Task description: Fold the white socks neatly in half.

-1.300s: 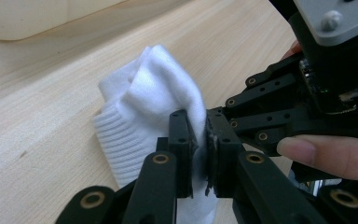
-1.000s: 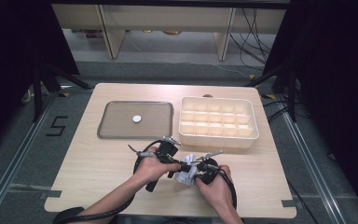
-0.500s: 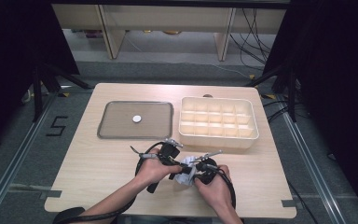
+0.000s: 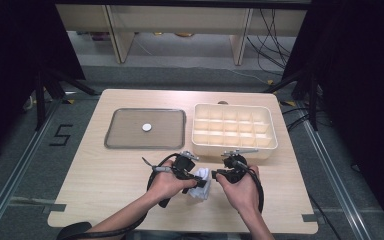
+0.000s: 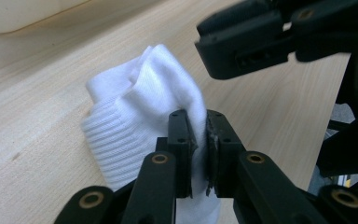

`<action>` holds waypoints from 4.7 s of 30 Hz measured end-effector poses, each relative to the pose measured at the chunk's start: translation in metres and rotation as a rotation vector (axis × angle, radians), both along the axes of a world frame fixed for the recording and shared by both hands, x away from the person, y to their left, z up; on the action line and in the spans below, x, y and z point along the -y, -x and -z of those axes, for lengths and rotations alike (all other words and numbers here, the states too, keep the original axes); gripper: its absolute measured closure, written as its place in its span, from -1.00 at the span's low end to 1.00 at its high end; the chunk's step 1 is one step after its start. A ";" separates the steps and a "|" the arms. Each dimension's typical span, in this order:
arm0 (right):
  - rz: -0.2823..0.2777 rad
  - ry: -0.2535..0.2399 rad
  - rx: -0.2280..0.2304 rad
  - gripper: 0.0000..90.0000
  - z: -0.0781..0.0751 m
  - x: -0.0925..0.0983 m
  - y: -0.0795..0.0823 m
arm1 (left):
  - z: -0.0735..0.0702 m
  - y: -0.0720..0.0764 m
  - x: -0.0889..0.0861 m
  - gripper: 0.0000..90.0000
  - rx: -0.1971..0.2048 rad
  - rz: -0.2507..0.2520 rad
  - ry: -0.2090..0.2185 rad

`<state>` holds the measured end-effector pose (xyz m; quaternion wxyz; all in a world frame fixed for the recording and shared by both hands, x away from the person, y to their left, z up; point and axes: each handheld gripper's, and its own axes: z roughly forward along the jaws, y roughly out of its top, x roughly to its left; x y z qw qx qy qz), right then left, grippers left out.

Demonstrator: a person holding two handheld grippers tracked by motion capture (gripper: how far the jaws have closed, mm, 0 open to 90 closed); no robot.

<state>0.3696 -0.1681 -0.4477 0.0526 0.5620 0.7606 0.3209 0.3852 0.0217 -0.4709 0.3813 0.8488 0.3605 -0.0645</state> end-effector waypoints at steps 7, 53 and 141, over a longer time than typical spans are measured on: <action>-0.005 -0.053 -0.012 0.46 -0.005 -0.010 -0.010 | 0.001 0.001 0.001 0.80 0.012 0.002 -0.005; -0.017 -0.018 -0.054 0.90 0.015 -0.015 -0.015 | 0.003 0.040 0.000 0.87 0.029 0.022 0.032; -0.020 -0.105 -0.250 -0.09 0.030 -0.014 -0.020 | 0.012 0.026 -0.025 0.64 0.049 0.000 0.054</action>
